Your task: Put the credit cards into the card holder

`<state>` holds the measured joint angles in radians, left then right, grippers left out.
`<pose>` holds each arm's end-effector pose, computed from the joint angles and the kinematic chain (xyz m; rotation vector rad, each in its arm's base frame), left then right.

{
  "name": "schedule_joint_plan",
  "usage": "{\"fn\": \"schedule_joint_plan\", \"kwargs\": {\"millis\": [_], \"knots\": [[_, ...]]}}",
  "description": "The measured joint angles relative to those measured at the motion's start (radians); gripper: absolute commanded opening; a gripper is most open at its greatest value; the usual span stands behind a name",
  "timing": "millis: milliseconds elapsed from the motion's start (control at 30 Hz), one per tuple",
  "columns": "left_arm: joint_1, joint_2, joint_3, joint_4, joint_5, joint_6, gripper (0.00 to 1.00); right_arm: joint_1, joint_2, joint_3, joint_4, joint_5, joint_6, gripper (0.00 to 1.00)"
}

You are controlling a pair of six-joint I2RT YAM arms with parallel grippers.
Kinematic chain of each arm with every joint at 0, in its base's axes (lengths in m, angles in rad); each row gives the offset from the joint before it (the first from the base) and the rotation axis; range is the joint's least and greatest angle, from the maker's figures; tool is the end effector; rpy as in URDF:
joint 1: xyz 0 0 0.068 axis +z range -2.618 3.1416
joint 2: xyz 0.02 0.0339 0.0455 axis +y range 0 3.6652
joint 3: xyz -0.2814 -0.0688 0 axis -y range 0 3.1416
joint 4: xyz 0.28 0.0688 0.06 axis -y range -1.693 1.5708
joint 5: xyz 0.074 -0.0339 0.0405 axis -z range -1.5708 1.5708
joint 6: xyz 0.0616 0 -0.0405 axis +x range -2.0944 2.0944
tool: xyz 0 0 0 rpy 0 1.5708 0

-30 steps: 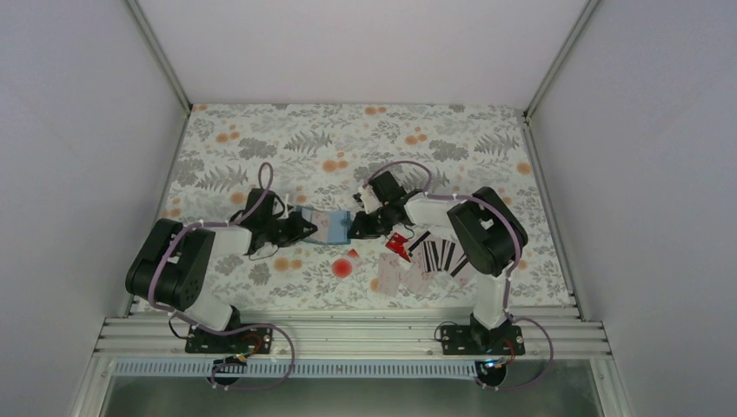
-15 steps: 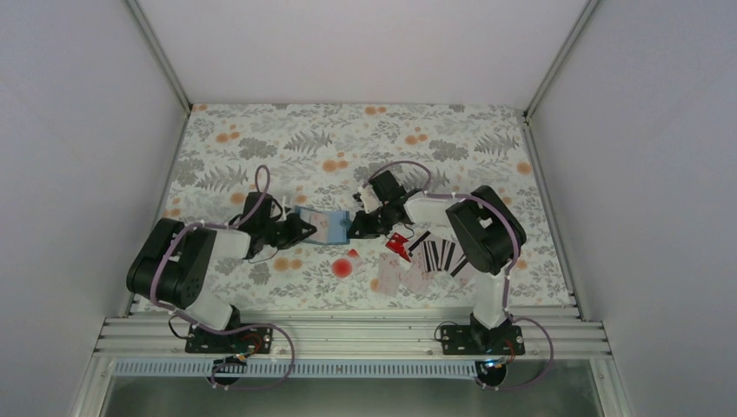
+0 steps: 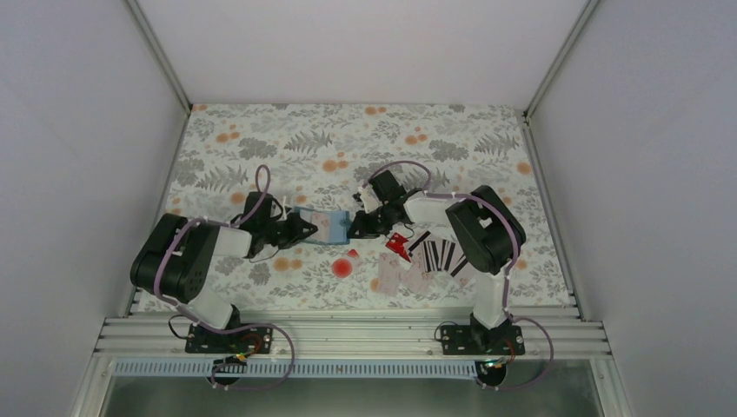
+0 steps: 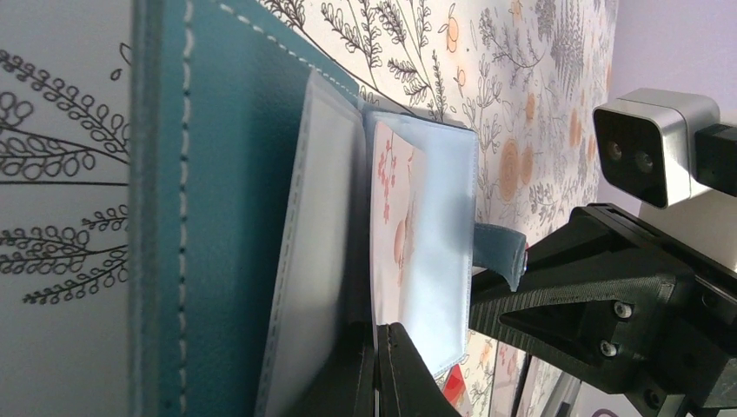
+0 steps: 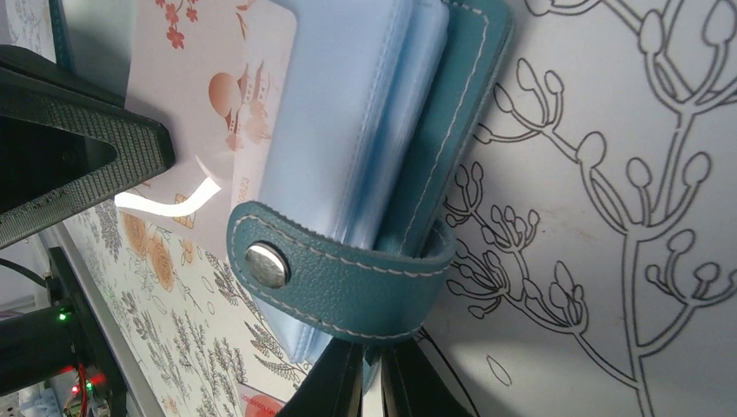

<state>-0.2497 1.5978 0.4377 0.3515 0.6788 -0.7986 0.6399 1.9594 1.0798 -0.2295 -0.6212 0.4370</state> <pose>0.2604 -0.1063 0.0738 -0.3393 2.5185 -1.2737 0.3048 0.2716 0.0853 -0.5025 2.8133 1.1288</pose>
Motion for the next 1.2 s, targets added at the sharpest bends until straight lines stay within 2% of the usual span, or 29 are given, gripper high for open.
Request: {"fn": "schedule_joint_plan", "kwargs": {"millis": [267, 433, 533, 600, 733, 833, 1100, 1200], "knots": [[0.000, 0.012, 0.000, 0.022, 0.013, -0.031, 0.05, -0.001, 0.004, 0.006, -0.007, -0.002, 0.002, 0.07], [-0.011, 0.037, 0.013, 0.020, 0.014, -0.044, 0.16, -0.001, 0.012, 0.014, -0.009, -0.011, 0.003, 0.07], [-0.019, 0.051, 0.031, -0.011, 0.016, -0.036, 0.27, 0.000, 0.016, 0.017, -0.007, -0.016, 0.003, 0.07], [-0.022, 0.040, 0.057, -0.063, 0.007, -0.013, 0.32, 0.000, 0.016, 0.018, -0.007, -0.015, 0.003, 0.07], [-0.035, 0.005, 0.119, -0.212, -0.052, 0.060, 0.35, 0.002, 0.016, 0.018, -0.006, -0.011, 0.003, 0.07], [-0.034, -0.013, 0.153, -0.304, -0.101, 0.116, 0.41, 0.003, 0.016, 0.019, -0.006, -0.010, 0.003, 0.07], [-0.042, -0.027, 0.241, -0.494, -0.193, 0.228, 0.57, 0.009, 0.016, 0.031, -0.021, 0.006, 0.002, 0.07], [-0.046, -0.036, 0.276, -0.567, -0.243, 0.264, 0.60, 0.011, 0.016, 0.035, -0.030, 0.014, 0.002, 0.07]]}}
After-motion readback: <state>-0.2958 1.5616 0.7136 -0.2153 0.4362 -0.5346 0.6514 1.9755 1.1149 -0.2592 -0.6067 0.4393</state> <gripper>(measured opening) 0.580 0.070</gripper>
